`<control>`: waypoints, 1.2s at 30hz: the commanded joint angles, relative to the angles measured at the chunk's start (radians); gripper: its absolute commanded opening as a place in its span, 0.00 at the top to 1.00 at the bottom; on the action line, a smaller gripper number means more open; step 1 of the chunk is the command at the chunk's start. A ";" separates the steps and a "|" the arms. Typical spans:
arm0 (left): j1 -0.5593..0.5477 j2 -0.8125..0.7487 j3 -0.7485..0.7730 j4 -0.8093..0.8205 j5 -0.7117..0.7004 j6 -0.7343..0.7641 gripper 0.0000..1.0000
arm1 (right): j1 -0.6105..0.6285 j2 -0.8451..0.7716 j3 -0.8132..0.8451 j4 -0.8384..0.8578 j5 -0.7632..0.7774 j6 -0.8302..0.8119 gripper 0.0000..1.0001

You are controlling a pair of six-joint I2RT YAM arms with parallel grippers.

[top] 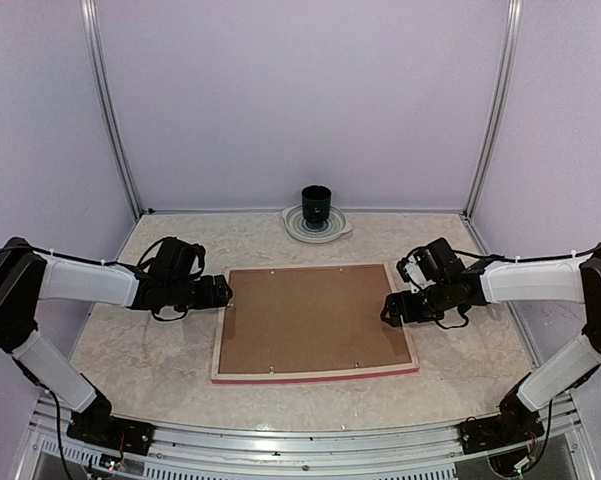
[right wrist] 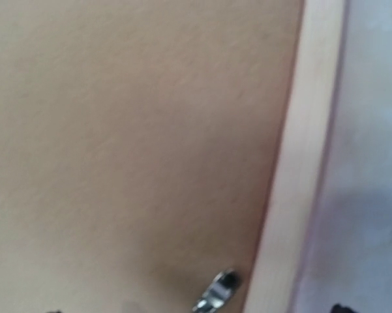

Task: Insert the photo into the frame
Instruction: Press the fastener onto the backboard.

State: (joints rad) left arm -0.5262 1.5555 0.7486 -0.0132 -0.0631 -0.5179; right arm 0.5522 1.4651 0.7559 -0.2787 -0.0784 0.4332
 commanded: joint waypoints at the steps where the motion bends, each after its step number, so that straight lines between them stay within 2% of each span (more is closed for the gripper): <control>1: 0.019 -0.042 -0.063 0.154 0.024 0.013 0.09 | -0.024 0.042 0.030 -0.007 0.038 -0.016 0.13; 3: 0.023 -0.044 -0.080 0.185 0.034 0.028 0.02 | -0.030 0.057 0.035 -0.003 0.038 -0.019 0.16; 4: 0.023 -0.042 -0.088 0.200 0.040 0.033 0.01 | -0.033 0.067 0.038 0.000 0.041 -0.021 0.17; 12: 0.025 -0.025 -0.147 0.304 0.095 0.079 0.01 | -0.062 0.099 0.059 0.008 0.057 -0.028 0.28; 22: 0.064 0.005 -0.186 0.378 0.158 0.080 0.01 | -0.067 0.142 0.088 0.002 0.062 -0.019 0.35; 36: 0.064 0.029 -0.189 0.404 0.200 0.065 0.01 | -0.067 0.160 0.067 0.024 0.057 0.001 0.36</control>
State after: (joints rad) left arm -0.4660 1.5600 0.5671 0.3573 0.1074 -0.4553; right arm 0.4938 1.6123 0.8257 -0.2752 -0.0284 0.4206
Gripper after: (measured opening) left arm 0.989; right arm 0.639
